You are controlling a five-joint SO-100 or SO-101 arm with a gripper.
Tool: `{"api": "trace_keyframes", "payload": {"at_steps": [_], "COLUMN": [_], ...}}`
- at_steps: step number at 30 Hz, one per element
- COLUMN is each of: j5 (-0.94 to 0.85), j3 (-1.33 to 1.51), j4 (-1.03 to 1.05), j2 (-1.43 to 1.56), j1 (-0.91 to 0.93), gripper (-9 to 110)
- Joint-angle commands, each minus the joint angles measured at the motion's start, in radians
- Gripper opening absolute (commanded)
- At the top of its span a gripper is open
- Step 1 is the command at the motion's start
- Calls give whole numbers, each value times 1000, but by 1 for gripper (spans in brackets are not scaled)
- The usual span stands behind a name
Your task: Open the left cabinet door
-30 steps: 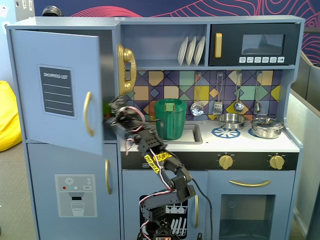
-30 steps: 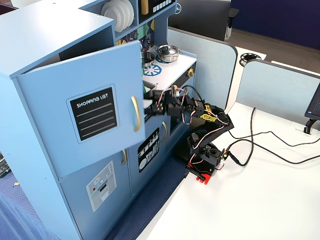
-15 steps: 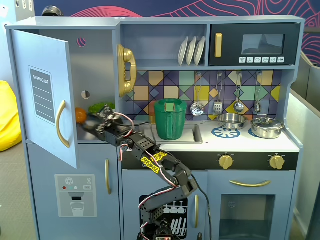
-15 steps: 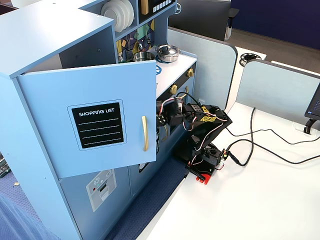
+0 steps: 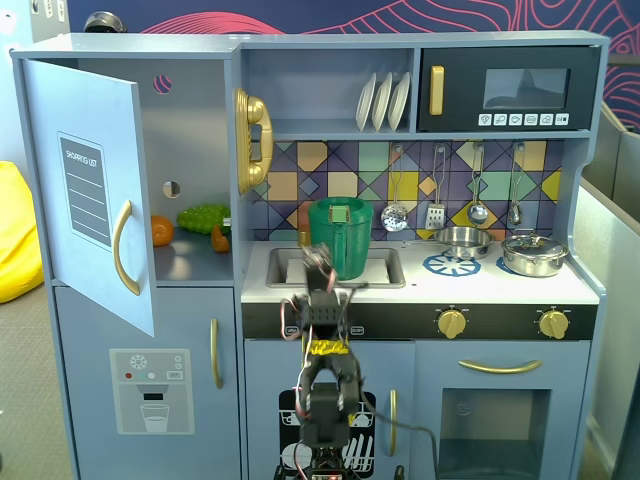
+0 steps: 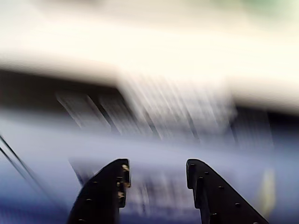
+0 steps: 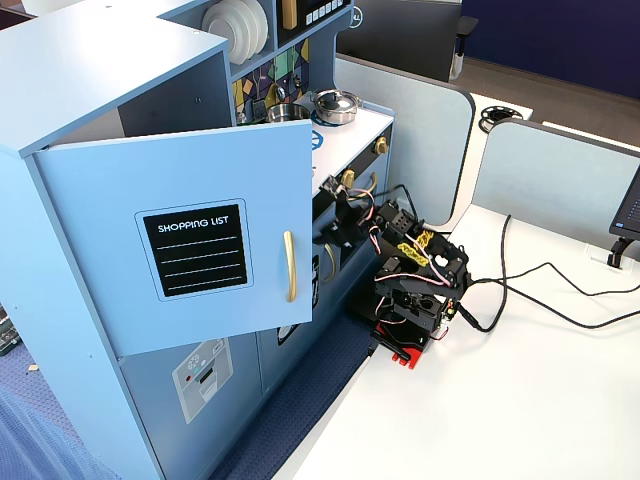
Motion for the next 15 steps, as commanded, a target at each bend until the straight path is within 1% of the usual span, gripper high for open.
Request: {"api": "trace_keyframes", "payload": {"at_steps": [1, 4, 9, 15], "j5": [100, 173, 230, 252], "j3": [216, 314, 419, 433], "j4": [106, 163, 210, 224], "j2": [153, 209, 259, 259], "j1": [101, 104, 66, -12], "gripper": [5, 5, 4, 3]}}
